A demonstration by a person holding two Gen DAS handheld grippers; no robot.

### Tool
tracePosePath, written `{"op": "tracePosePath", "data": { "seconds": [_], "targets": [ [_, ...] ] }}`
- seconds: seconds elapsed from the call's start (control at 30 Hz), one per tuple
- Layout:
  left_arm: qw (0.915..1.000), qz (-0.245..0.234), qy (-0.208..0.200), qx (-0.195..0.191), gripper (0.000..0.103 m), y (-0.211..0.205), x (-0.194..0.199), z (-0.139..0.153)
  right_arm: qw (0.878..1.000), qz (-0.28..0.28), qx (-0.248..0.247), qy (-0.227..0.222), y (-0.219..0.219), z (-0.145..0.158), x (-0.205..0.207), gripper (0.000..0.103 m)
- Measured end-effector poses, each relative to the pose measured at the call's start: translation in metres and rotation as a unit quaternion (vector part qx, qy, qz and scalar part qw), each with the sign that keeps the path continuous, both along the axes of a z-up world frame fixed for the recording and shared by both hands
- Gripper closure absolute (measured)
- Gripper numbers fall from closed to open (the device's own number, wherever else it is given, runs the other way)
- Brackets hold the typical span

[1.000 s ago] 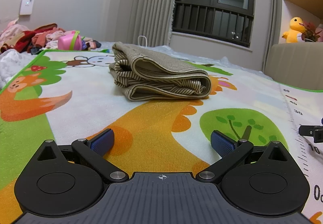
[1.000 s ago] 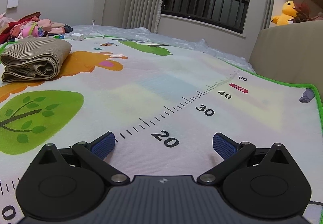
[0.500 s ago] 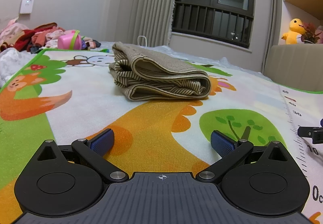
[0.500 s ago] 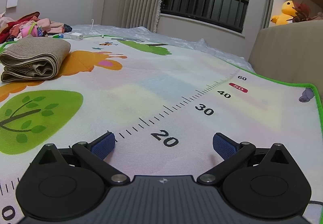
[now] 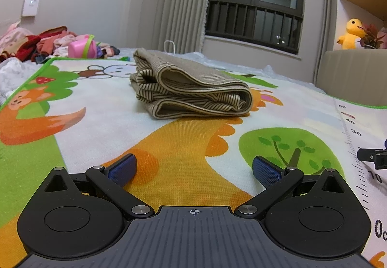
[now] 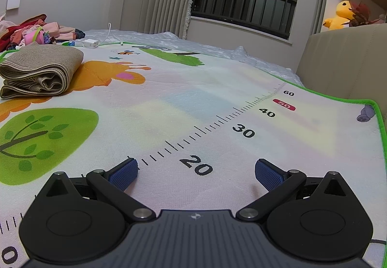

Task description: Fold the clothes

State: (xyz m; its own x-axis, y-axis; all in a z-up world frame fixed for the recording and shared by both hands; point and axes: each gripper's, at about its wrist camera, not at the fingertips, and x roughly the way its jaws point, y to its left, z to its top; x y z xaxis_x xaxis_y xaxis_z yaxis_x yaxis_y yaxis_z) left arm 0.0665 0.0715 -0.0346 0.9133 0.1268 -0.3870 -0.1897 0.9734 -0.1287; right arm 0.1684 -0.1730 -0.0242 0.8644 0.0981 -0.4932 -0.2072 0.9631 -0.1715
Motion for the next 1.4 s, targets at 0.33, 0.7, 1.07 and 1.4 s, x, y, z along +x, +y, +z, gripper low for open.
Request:
{"op": "tracePosePath", "data": {
  "seconds": [0.33,0.7,1.07,1.4],
  "targets": [
    [1.0,0.001,-0.001,0.004,0.0,-0.0016,-0.0001,-0.0004,1.0,-0.003,-0.003,-0.003,0.0009,0.0001,-0.0006,0.0],
    [1.0,0.001,-0.002,0.003,0.0,-0.0014,-0.0002,-0.0005,1.0,-0.006,-0.004,-0.005,0.0008,0.0002,-0.0021,0.0],
    [1.0,0.0,-0.004,-0.001,0.0,-0.0003,-0.0007,-0.0002,1.0,-0.007,-0.005,-0.006,0.0007,-0.0004,-0.0029,0.0],
    [0.9999,-0.008,0.012,-0.004,0.0,0.0006,0.0021,0.0021,1.0,-0.007,-0.005,-0.004,-0.0001,-0.0001,-0.0015,0.0]
  ]
}}
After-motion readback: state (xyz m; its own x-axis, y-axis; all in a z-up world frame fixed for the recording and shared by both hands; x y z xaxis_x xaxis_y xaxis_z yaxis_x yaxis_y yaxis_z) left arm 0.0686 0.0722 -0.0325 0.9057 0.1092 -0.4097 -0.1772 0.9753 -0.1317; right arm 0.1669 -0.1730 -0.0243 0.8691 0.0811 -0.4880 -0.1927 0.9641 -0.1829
